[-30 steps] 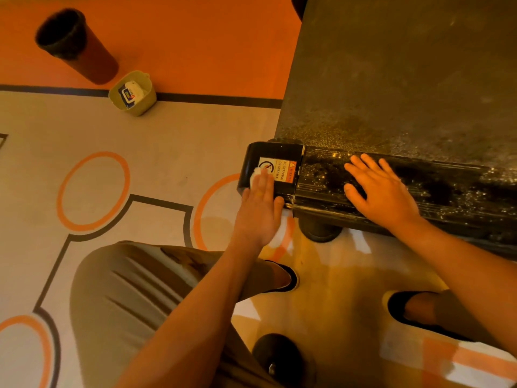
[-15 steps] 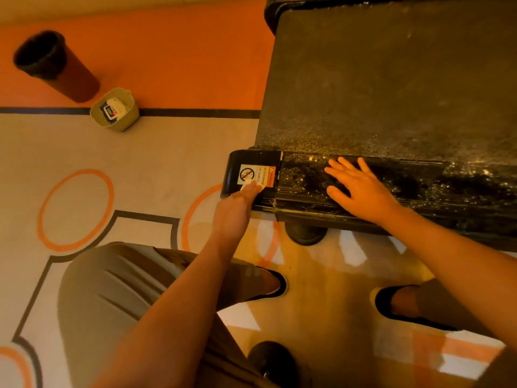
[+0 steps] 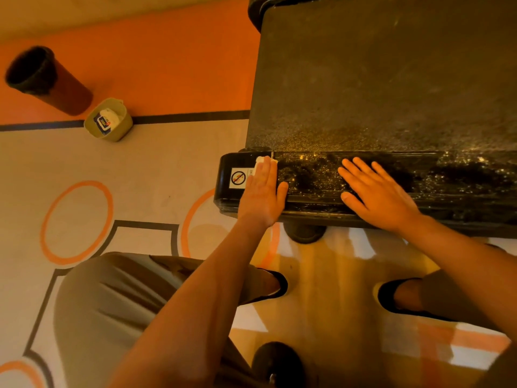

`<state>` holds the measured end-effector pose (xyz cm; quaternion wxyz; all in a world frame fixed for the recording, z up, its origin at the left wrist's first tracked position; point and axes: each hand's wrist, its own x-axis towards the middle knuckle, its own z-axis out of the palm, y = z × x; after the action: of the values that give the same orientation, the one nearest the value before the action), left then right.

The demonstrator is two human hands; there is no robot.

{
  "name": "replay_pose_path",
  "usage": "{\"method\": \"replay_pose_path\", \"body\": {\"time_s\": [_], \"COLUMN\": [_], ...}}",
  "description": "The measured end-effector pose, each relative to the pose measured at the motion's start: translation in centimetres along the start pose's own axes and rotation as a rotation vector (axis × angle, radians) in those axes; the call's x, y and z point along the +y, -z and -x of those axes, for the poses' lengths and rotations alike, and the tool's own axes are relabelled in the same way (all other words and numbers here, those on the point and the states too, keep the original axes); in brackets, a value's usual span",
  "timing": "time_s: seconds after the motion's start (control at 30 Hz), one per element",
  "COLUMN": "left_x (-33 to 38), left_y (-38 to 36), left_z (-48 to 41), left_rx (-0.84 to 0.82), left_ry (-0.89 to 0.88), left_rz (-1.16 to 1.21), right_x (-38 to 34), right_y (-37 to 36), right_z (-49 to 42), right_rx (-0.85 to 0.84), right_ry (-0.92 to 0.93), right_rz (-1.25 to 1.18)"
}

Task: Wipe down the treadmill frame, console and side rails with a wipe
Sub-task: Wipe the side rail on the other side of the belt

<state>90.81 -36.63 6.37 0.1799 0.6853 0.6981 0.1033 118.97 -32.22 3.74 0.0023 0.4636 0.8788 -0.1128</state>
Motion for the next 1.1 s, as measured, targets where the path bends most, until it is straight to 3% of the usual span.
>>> {"method": "replay_pose_path", "body": {"time_s": [0.17,0.4,0.63,0.87,1.1], "left_x": [0.9,0.1,0.8,0.0,0.8], "left_y": [0.6,0.5,0.8,0.7,0.9], "left_z": [-3.6,3.6,-2.9,5.3,-2.8], "left_rx": [-0.061,-0.114,-0.089,-0.14,-0.119], "left_ry": [0.048,0.011,0.048,-0.007,0.04], "left_rz": [-0.038,0.023,0.022,0.045,0.013], "right_x": [0.1,-0.3,-0.3,-0.6,-0.5], "right_y": [0.2,0.2,0.1,0.4,0.4], "right_z": [0.0,0.1,0.0,0.1,0.0], "right_rx": [-0.012,-0.004,-0.022,-0.005,-0.007], "right_ry": [-0.002,-0.012,-0.009,-0.03,-0.022], "right_rz": [-0.016,-0.008,0.001,0.008,-0.007]}}
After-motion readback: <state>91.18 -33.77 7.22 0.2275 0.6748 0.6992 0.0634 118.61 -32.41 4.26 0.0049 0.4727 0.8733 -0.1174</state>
